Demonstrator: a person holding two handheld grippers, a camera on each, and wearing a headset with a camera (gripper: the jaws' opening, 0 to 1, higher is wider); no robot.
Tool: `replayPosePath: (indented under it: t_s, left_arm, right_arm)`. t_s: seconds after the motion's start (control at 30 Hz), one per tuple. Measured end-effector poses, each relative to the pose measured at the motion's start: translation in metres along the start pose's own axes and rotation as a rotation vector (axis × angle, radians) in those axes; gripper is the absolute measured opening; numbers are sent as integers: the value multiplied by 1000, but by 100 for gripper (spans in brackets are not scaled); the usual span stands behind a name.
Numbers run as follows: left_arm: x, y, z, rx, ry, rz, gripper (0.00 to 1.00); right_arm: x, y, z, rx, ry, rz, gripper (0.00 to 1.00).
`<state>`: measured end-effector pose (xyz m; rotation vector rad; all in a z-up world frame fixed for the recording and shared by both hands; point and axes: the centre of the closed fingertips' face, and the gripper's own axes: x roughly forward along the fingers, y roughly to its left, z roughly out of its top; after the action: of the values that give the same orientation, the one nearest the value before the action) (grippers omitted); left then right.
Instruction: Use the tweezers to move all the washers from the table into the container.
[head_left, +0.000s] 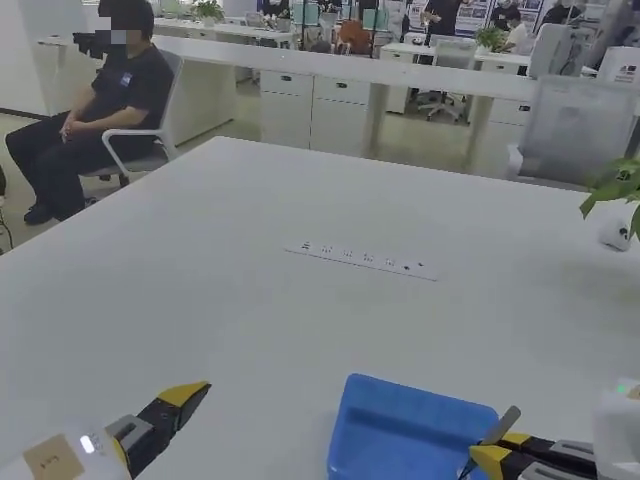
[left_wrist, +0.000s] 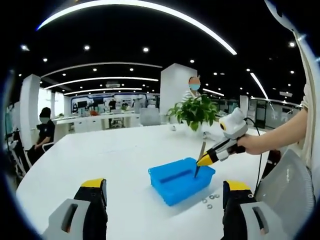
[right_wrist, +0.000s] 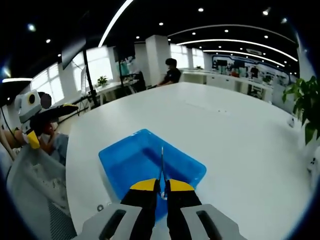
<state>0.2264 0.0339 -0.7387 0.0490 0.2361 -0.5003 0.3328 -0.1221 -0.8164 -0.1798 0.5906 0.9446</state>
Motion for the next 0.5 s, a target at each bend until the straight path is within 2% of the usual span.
replayPosePath:
  t_s: [0.13,0.23,0.33,0.43,0.5]
  left_arm:
    - [1,-4,-2,10,11,-19,99]
    - [1,-3,-3,2,15,-19,99]
    - [0,-3,-1,0,7,-15,99]
    - [0,-2,-4,6,19,-14,98]
    - [1,-3,-4,11,24,-19,97]
  right_arm:
    - [1,1,0,-11,4,0,3]
    - [2,1,0,-13,5,0,3]
    - [3,4,0,-11,0,19,3]
    - [2,6,0,-28,6,17,3]
    - [1,7,2,-2,-7,26,3]
